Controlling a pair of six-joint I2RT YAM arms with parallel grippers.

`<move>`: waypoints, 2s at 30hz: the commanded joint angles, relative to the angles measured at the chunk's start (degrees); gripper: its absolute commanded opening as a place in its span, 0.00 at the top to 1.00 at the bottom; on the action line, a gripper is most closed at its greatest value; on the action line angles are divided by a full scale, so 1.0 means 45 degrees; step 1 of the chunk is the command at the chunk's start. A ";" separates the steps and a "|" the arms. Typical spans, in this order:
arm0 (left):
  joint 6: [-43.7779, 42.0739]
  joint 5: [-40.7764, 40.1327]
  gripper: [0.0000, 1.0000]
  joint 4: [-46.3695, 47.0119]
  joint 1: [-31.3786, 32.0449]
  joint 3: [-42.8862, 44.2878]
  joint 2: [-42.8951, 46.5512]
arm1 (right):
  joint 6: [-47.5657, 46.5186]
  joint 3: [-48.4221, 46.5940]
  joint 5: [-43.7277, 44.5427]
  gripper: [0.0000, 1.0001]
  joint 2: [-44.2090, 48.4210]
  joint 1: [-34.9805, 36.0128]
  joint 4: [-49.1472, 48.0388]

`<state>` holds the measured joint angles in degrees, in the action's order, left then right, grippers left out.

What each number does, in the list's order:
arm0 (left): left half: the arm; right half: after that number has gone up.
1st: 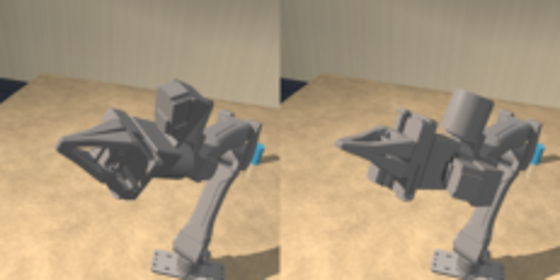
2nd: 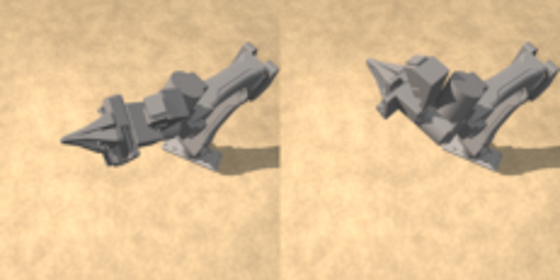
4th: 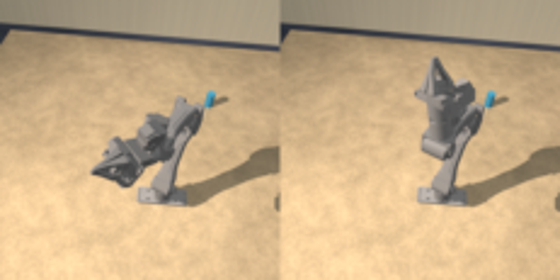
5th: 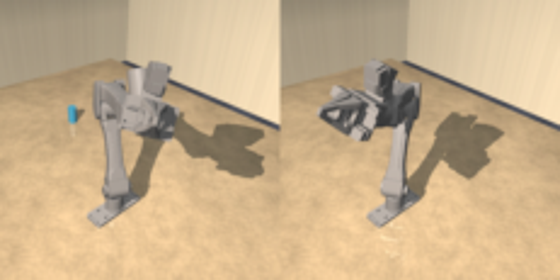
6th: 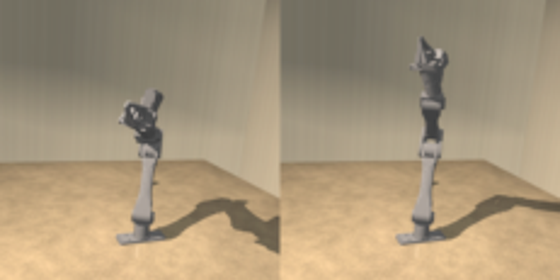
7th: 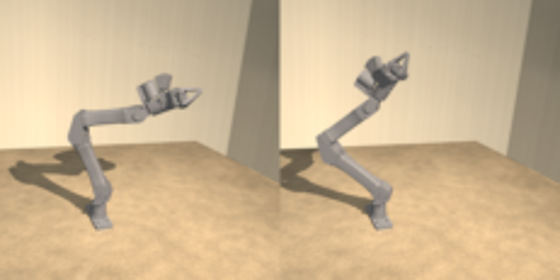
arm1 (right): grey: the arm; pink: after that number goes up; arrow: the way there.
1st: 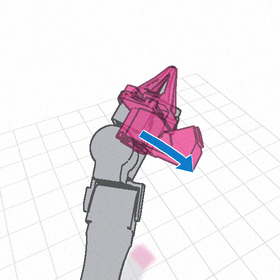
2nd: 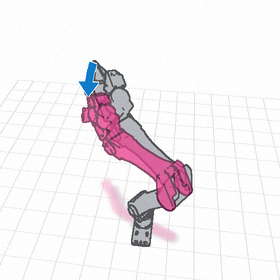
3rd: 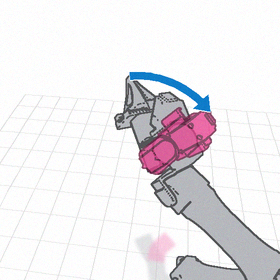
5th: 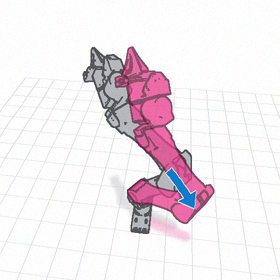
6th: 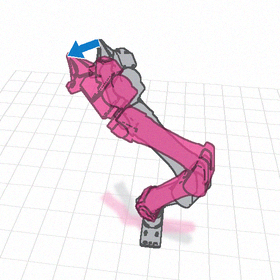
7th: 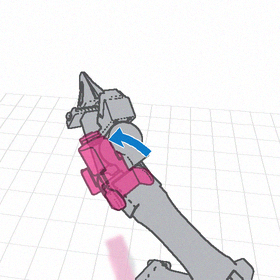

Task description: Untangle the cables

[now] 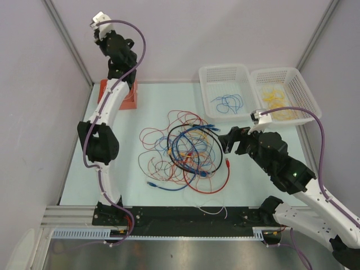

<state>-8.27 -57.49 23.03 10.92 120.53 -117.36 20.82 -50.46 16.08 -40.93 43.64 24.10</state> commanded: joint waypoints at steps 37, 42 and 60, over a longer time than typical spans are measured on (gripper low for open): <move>0.8158 -0.3162 1.00 -0.7510 -0.0647 -0.1511 -0.2239 | -0.0232 0.0744 0.0295 0.07 -0.0221 -0.0049 -0.0960; 0.9768 -0.2303 1.00 -0.9081 -0.1137 -0.1862 -0.2435 | -0.0232 0.0783 0.0276 0.07 -0.0417 -0.0068 -0.1077; 0.9491 0.0041 0.53 -0.8610 -0.1332 -0.1276 -0.2632 | -0.0076 0.0783 -0.0115 0.07 -0.0749 -0.0264 -0.1214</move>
<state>31.55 -59.75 -14.33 4.75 112.22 -129.47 20.75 -46.83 15.94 -44.40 42.63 20.97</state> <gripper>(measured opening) 0.445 0.927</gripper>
